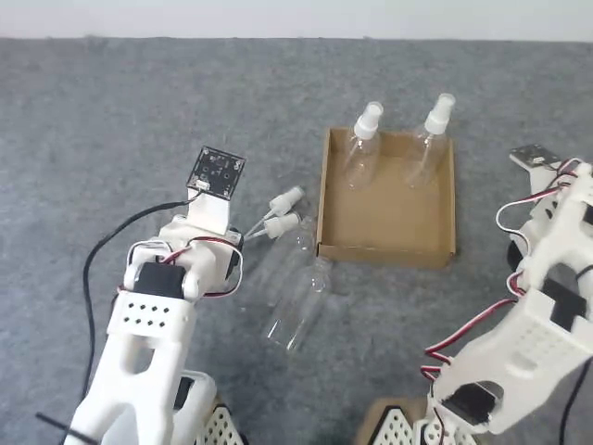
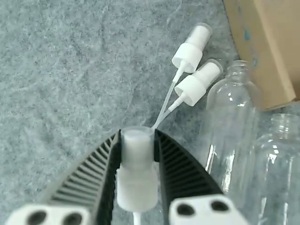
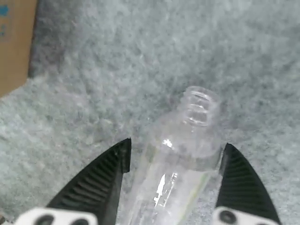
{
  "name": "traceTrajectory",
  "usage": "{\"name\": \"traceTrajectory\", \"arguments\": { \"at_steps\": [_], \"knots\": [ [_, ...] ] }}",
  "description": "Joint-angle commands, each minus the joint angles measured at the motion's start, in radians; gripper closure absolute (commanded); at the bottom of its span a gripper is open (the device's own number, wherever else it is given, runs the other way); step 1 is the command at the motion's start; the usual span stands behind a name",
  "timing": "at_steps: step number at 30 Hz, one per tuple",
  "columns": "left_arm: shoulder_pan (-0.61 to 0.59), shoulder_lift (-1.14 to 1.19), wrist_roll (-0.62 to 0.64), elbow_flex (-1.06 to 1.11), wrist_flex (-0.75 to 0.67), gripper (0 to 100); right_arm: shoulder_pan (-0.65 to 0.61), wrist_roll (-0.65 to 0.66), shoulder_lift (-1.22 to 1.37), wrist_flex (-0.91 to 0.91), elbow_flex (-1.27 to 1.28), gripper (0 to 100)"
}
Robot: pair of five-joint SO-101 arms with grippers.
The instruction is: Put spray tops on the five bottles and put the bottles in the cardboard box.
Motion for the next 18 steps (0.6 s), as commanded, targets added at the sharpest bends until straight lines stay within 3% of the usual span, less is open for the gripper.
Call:
{"name": "traceTrajectory", "arguments": {
  "at_steps": [1,18],
  "knots": [
    [0.005,-0.026,0.006,-0.007,-0.028,99,-0.012,-0.034,-0.015,-0.012,-0.049,74.9],
    [0.005,-0.026,0.008,-0.005,-0.026,99,-0.008,-0.118,0.061,-0.093,-0.052,75.3]
  ]
}}
